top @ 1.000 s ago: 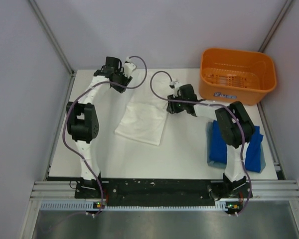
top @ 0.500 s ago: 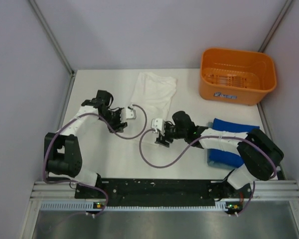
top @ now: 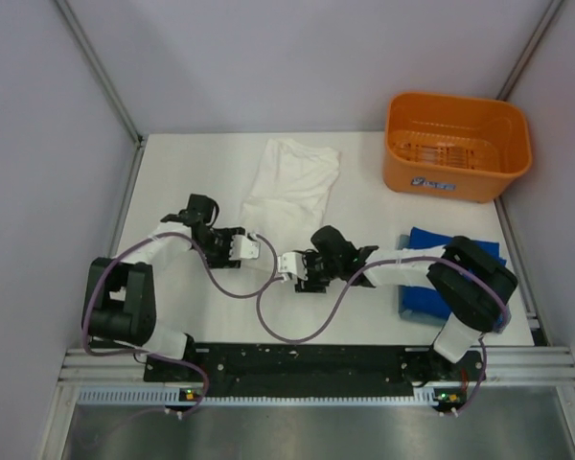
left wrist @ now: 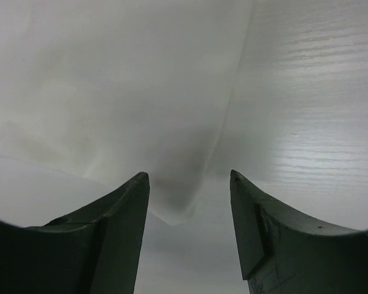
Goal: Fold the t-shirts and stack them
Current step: Fold the folded rectangular tshirt in 1/3 of the way, then grab one side of the 2/3 rectangular tshirt with both arms
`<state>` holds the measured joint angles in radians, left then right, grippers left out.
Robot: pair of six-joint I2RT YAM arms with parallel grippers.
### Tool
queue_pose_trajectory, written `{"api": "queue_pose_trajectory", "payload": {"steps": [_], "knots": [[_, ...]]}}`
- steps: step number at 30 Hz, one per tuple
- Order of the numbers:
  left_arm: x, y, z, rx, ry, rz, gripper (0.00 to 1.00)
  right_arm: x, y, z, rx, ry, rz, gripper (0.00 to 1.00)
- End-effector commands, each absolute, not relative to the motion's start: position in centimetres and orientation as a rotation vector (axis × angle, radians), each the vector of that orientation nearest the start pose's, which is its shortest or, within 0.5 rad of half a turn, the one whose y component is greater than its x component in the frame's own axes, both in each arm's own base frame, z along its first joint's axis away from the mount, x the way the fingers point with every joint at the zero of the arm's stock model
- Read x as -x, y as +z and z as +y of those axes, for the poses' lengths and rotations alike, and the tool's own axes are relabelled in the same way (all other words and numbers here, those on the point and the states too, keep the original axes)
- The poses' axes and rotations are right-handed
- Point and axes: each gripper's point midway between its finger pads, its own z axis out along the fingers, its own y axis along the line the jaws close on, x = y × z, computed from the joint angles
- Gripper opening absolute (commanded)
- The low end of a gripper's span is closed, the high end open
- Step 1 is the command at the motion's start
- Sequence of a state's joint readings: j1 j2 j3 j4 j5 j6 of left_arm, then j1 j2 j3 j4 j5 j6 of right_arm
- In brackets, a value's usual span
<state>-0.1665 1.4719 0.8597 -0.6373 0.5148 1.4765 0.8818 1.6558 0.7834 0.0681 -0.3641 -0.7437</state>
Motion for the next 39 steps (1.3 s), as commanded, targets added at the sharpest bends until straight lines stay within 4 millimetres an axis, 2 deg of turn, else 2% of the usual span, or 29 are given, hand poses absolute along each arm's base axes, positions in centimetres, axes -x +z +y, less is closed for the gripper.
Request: {"api": "queue_pose_trajectory", "payload": {"steps": [1,4,7,8,9,11,12,14,16,19,23,28,30,32,35,37,39], "knots": [[-29.7,3.3,-9.1,-2.013,-0.243,1.693,0.60,-23.4,2.5,33.5,1.858,0.433,1.514,0.52],[-29.1,2.4,-9.0,-2.045,-0.281,1.719,0.60,-23.5,2.0,33.7,1.868,0.415,1.526,0.43],[-29.2,1.5,-8.8,-2.064,-0.256,1.769,0.56,-24.5,1.8,33.4,1.856,0.344,1.563,0.23],[-29.2,1.1,-8.6,-2.066,-0.244,1.790,0.49,-24.3,1.3,32.7,1.874,0.328,1.589,0.16],[-29.2,0.9,-8.4,-2.063,-0.233,1.806,0.38,-24.4,1.3,32.5,1.880,0.312,1.592,0.10],[-29.4,0.8,-8.2,-2.051,-0.212,1.819,0.06,-24.2,1.6,32.1,1.880,0.303,1.594,0.02],[-29.3,0.9,-8.2,-2.043,-0.204,1.828,0.00,-24.0,1.9,31.9,1.876,0.310,1.594,0.00],[-28.8,1.3,-8.1,-2.023,-0.207,1.849,0.00,-23.4,2.9,31.8,1.864,0.339,1.591,0.00],[-27.1,1.8,-8.1,-2.015,-0.248,1.887,0.00,-22.4,3.9,31.6,1.864,0.368,1.587,0.00],[-23.1,3.0,-8.2,-2.023,-0.357,1.960,0.00,-20.1,5.8,31.3,1.882,0.400,1.572,0.00],[-18.1,4.6,-8.1,-2.017,-0.448,2.013,0.00,-15.4,8.1,30.6,1.926,0.547,1.555,0.00],[-13.1,8.7,-8.6,-1.970,-0.569,2.008,0.00,-9.9,12.0,29.1,1.950,0.751,1.517,0.00],[-11.4,10.8,-9.0,-1.936,-0.635,2.006,0.00,-8.4,14.0,28.6,1.921,0.817,1.499,0.00],[-10.2,13.0,-9.4,-1.905,-0.678,1.991,0.00,-7.4,16.0,28.3,1.883,0.870,1.482,0.00],[-9.6,16.0,-10.2,-1.853,-0.692,1.930,0.00,-7.3,18.8,27.9,1.795,0.882,1.467,0.00],[-10.7,17.8,-10.8,-1.796,-0.660,1.895,0.00,-7.9,19.8,27.9,1.760,0.861,1.454,0.00],[-12.5,19.1,-11.7,-1.708,-0.636,1.897,0.00,-9.5,19.8,27.7,1.722,0.823,1.493,0.00]]}}
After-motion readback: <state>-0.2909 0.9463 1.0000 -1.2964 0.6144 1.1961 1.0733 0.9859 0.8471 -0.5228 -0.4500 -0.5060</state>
